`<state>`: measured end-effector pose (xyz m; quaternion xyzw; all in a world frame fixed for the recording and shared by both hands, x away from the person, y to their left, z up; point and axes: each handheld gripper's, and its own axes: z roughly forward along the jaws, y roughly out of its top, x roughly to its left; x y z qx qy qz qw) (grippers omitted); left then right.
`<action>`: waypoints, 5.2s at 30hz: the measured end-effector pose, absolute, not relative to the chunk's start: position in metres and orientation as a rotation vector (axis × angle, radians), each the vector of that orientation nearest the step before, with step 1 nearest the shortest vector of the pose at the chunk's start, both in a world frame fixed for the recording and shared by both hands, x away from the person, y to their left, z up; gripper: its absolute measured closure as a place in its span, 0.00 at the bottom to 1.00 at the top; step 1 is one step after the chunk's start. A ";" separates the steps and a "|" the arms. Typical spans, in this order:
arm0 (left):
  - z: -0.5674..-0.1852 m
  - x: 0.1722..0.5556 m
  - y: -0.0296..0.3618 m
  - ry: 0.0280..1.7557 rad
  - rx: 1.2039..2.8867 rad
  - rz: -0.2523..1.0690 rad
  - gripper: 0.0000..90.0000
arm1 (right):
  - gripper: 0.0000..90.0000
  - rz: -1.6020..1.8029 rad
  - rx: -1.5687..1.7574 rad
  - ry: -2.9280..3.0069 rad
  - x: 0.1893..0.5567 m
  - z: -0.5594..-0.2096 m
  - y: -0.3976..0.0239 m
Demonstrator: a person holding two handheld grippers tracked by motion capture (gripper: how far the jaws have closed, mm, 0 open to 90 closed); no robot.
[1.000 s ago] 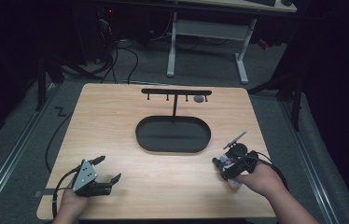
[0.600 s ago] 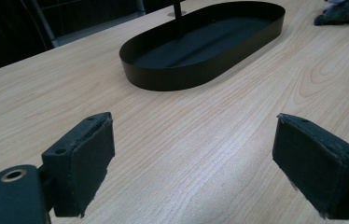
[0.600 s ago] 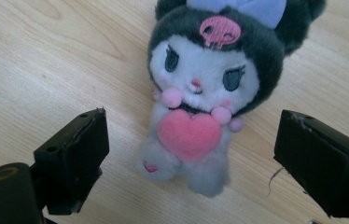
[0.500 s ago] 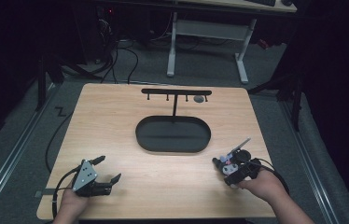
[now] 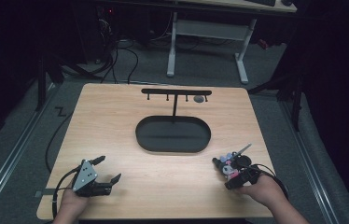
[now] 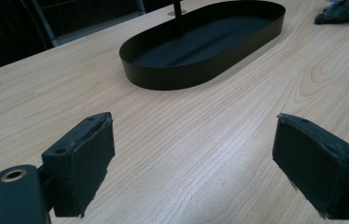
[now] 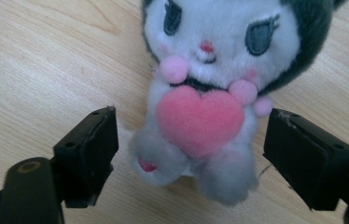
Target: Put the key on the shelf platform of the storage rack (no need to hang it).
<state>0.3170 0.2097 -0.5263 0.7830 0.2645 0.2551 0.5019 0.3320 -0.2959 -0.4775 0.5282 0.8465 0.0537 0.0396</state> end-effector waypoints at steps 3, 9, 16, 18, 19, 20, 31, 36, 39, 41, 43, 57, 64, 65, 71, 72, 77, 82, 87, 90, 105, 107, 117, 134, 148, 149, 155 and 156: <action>-0.526 0.317 0.210 0.639 1.891 0.618 0.15 | 0.25 0.165 1.622 2.597 0.331 -0.481 -0.297; -0.526 0.317 0.209 0.638 1.892 0.618 0.15 | 0.31 0.166 1.623 2.608 0.330 -0.481 -0.297; -0.527 0.317 0.209 0.635 1.893 0.617 0.15 | 0.42 0.160 1.631 2.591 0.330 -0.480 -0.298; -0.527 0.317 0.209 0.635 1.894 0.617 0.15 | 0.42 0.156 1.635 2.589 0.330 -0.480 -0.298; -0.527 0.317 0.209 0.636 1.895 0.617 0.15 | 0.45 0.162 1.643 2.586 0.330 -0.481 -0.298; -0.527 0.317 0.209 0.636 1.895 0.617 0.15 | 0.45 0.162 1.643 2.586 0.330 -0.481 -0.298; -0.527 0.317 0.209 0.633 1.901 0.617 0.15 | 0.52 0.138 1.590 2.590 0.331 -0.474 -0.293; -0.527 0.317 0.209 0.633 1.897 0.618 0.15 | 0.53 0.175 1.566 2.584 0.333 -0.460 -0.289; -0.527 0.317 0.209 0.633 1.895 0.619 0.15 | 0.53 0.183 1.545 2.576 0.335 -0.453 -0.286; -0.527 0.317 0.209 0.634 1.894 0.619 0.15 | 0.53 0.194 1.534 2.575 0.338 -0.447 -0.283; -0.527 0.317 0.209 0.634 1.893 0.620 0.15 | 0.53 0.192 1.526 2.575 0.339 -0.446 -0.282; -0.527 0.317 0.209 0.635 1.895 0.617 0.15 | 0.53 0.213 1.486 2.594 0.348 -0.435 -0.265; -0.527 0.316 0.210 0.634 1.898 0.617 0.15 | 0.53 0.227 1.481 2.598 0.354 -0.430 -0.260; -0.527 0.316 0.210 0.635 1.896 0.617 0.15 | 0.53 0.227 1.481 2.597 0.355 -0.430 -0.259; -0.527 0.317 0.211 0.636 1.890 0.617 0.15 | 0.53 0.241 1.472 2.601 0.361 -0.425 -0.254; -0.527 0.317 0.211 0.636 1.891 0.616 0.15 | 0.53 0.245 1.476 2.597 0.362 -0.424 -0.252; -0.526 0.317 0.212 0.634 1.884 0.616 0.16 | 0.53 0.271 1.455 2.598 0.371 -0.417 -0.245; -0.527 0.318 0.211 0.633 1.884 0.618 0.16 | 0.53 0.281 1.461 2.590 0.377 -0.411 -0.239; -0.526 0.321 0.208 0.633 1.881 0.615 0.16 | 0.53 0.311 1.434 2.596 0.386 -0.408 -0.232; -0.526 0.320 0.206 0.625 1.883 0.614 0.16 | 0.53 0.315 1.426 2.599 0.391 -0.407 -0.227; -0.526 0.321 0.210 0.630 1.868 0.605 0.16 | 0.53 0.326 1.387 2.623 0.414 -0.407 -0.201; -0.525 0.320 0.213 0.637 1.861 0.605 0.16 | 0.53 0.321 1.378 2.631 0.417 -0.408 -0.196; -0.523 0.316 0.214 0.628 1.854 0.603 0.16 | 0.53 0.338 1.371 2.634 0.435 -0.415 -0.177; -0.524 0.317 0.214 0.626 1.869 0.608 0.16 | 0.53 0.339 1.336 2.645 0.465 -0.431 -0.154; -0.526 0.317 0.217 0.634 1.867 0.598 0.16 | 0.53 0.316 1.347 2.659 0.487 -0.456 -0.142; -0.525 0.318 0.217 0.635 1.863 0.596 0.16 | 0.53 0.313 1.342 2.664 0.488 -0.458 -0.142; -0.525 0.317 0.215 0.629 1.868 0.595 0.16 | 0.52 0.285 1.381 2.667 0.484 -0.464 -0.149; -0.525 0.317 0.215 0.624 1.869 0.596 0.16 | 0.52 0.281 1.393 2.667 0.482 -0.466 -0.151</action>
